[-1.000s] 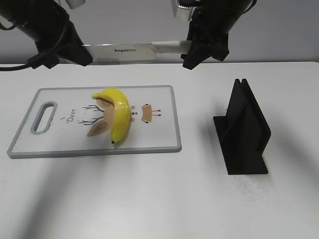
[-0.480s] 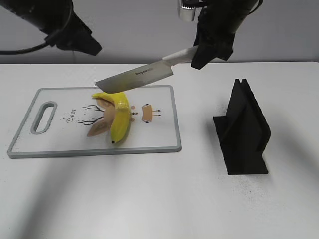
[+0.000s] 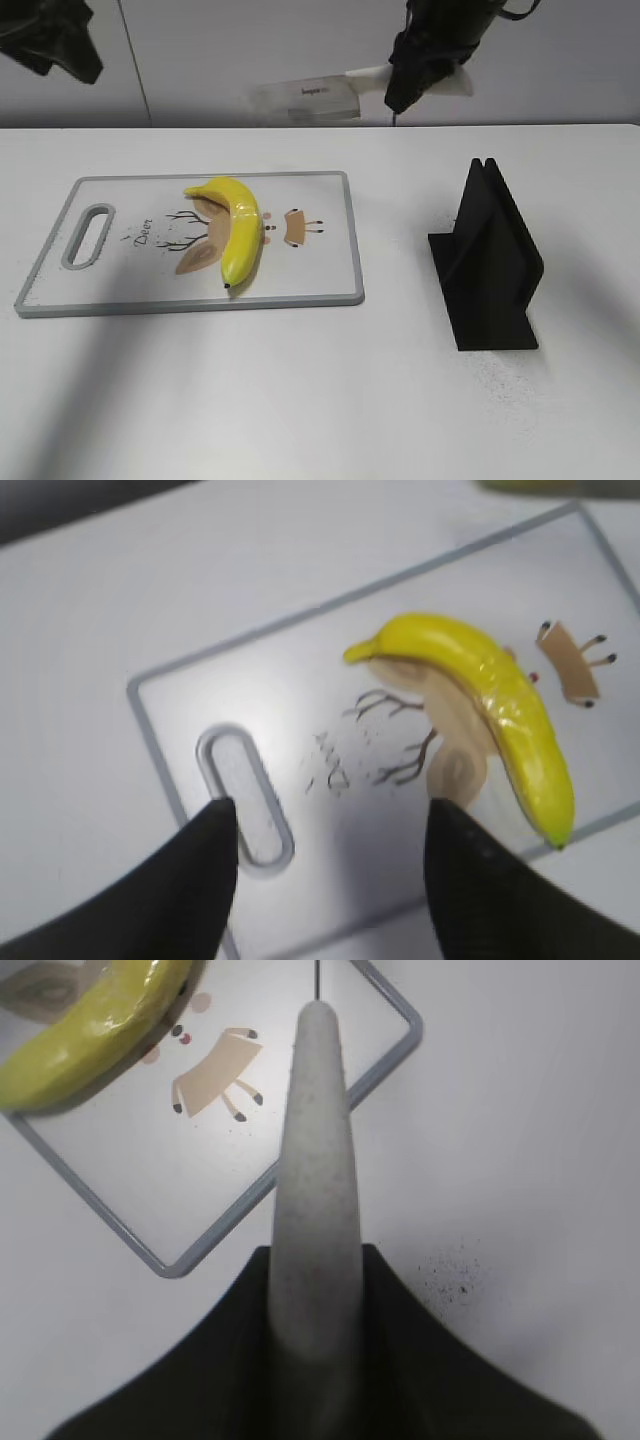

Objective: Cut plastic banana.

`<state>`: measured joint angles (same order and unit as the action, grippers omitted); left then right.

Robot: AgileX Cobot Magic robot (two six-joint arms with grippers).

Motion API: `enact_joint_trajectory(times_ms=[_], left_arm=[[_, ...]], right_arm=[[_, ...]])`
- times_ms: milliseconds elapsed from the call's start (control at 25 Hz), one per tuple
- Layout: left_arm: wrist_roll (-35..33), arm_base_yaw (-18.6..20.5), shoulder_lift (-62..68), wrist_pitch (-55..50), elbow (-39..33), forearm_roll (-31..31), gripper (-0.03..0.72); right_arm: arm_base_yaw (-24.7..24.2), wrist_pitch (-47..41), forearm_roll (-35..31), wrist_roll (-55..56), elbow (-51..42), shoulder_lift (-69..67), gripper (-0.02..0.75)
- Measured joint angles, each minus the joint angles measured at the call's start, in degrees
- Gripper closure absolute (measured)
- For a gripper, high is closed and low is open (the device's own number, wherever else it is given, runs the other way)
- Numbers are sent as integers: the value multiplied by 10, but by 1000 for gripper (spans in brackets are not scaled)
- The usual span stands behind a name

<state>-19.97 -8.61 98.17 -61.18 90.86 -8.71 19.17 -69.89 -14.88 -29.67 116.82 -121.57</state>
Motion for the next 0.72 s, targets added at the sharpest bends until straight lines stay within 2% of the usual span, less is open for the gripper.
enact_joint_trajectory(times_ms=[120, 320, 520, 720], left_arm=[[42, 20, 0, -68, 3, 7, 111], [64, 53, -36, -82, -38, 9, 112], [65, 61, -133, -83, -155, 12, 119], [65, 61, -251, -86, -277, 12, 121]], right_arm=[[-1, -1, 15, 77, 0, 21, 571], [-1, -2, 17, 158, -6, 84, 571], [-1, -1, 16, 199, -85, 178, 571], [-1, -2, 16, 211, -219, 280, 571]])
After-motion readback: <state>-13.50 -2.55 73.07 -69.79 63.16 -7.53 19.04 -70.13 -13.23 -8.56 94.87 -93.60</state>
